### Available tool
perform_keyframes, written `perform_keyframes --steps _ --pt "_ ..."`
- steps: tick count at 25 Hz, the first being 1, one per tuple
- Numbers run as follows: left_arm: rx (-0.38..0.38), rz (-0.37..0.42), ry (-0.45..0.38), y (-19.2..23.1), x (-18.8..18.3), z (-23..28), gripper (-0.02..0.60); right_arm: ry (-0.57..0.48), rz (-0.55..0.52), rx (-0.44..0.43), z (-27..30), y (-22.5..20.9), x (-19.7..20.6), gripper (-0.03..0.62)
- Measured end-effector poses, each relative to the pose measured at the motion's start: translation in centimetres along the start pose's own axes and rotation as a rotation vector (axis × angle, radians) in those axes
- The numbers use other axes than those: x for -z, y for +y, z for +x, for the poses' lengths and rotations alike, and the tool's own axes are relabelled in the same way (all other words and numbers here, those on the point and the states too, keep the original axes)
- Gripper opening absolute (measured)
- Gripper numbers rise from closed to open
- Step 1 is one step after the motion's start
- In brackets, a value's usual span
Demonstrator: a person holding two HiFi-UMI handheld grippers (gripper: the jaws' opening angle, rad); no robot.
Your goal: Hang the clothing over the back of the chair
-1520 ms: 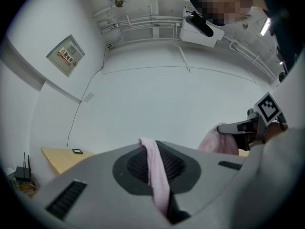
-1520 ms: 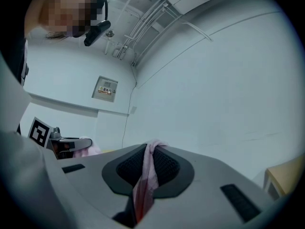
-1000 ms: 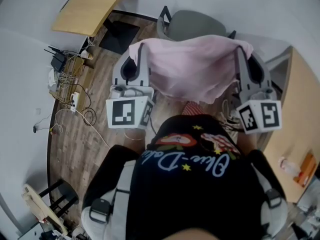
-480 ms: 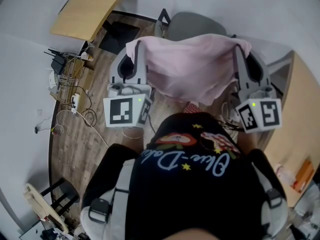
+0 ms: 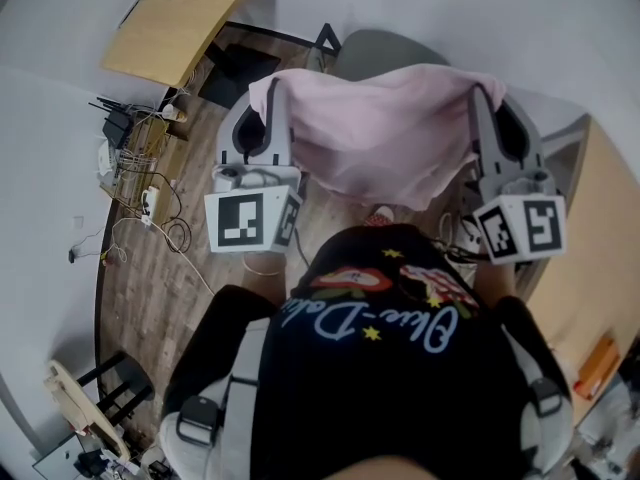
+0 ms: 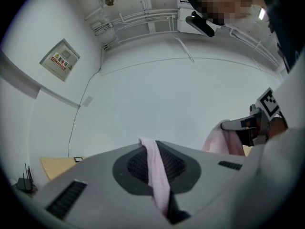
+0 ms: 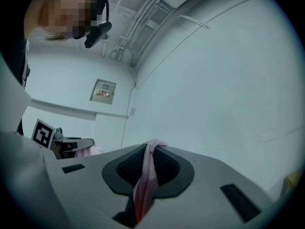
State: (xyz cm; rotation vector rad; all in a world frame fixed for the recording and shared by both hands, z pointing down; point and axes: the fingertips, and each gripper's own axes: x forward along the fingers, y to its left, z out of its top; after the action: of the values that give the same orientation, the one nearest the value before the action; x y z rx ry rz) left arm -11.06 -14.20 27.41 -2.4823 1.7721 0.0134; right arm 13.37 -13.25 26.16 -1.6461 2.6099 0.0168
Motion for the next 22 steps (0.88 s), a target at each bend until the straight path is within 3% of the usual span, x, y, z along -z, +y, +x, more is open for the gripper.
perform_keyframes --steps 13,22 --pt "-0.057 0.019 0.006 0.1 -0.2 2.0 0.008 -0.011 0.006 -0.024 2.2 -2.4 -0.1 0.034" --pt "-0.041 0.02 0.015 1.1 0.2 3.6 0.008 0.0 0.0 0.007 3.5 -3.1 0.4 0.032"
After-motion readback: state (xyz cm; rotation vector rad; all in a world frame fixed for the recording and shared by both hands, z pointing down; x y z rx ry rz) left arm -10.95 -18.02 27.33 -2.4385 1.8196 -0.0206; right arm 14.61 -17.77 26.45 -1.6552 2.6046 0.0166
